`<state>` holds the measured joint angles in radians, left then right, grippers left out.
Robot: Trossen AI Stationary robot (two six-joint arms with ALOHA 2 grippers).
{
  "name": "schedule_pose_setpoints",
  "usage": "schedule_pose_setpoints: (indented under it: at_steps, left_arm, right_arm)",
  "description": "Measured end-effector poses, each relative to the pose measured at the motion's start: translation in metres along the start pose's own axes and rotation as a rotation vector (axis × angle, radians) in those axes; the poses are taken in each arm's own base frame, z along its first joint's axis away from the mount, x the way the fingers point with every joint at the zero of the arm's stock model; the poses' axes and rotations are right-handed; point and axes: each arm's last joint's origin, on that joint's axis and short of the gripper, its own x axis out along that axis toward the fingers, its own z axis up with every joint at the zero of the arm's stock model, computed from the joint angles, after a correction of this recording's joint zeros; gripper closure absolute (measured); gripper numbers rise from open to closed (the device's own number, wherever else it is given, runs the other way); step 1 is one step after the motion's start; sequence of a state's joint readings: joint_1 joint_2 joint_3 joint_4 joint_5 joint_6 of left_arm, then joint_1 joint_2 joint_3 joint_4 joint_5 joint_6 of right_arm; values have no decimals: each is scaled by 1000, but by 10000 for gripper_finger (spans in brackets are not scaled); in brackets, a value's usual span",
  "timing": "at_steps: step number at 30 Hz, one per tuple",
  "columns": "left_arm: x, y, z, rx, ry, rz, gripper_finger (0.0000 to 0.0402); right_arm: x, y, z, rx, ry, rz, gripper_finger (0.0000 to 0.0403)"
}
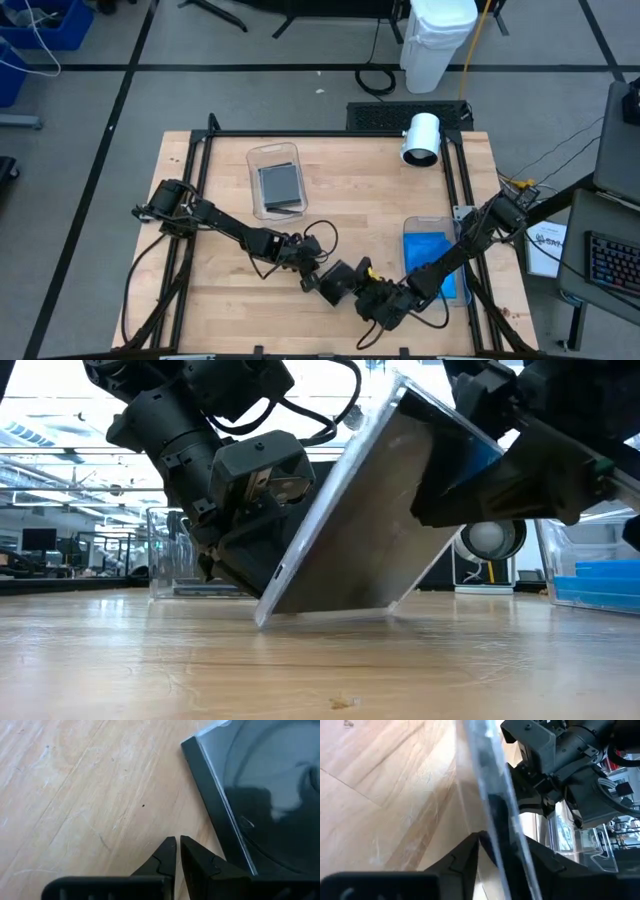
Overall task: Pick & place jewel cases by type
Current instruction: Put the black disc case into the left transparent bin
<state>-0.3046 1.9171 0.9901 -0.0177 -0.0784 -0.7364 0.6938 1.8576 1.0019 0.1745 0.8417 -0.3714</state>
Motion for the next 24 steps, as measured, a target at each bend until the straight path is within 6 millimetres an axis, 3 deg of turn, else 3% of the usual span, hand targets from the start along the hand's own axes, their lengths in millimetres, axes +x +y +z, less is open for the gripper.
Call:
schedule_pose_setpoints:
  at_steps: [12, 18, 24]
  left_arm:
    - [0, -1, 1, 67, -8, -5, 366]
    - [-5, -2, 3, 86, -20, -16, 366]
    - [-30, -15, 11, 129, -86, -74, 366]
  right_arm:
    - [-1, 0, 0, -9, -2, 2, 392]
    - [-8, -3, 4, 1, -16, -22, 392]
    - [-36, -20, 18, 76, -100, -21, 398]
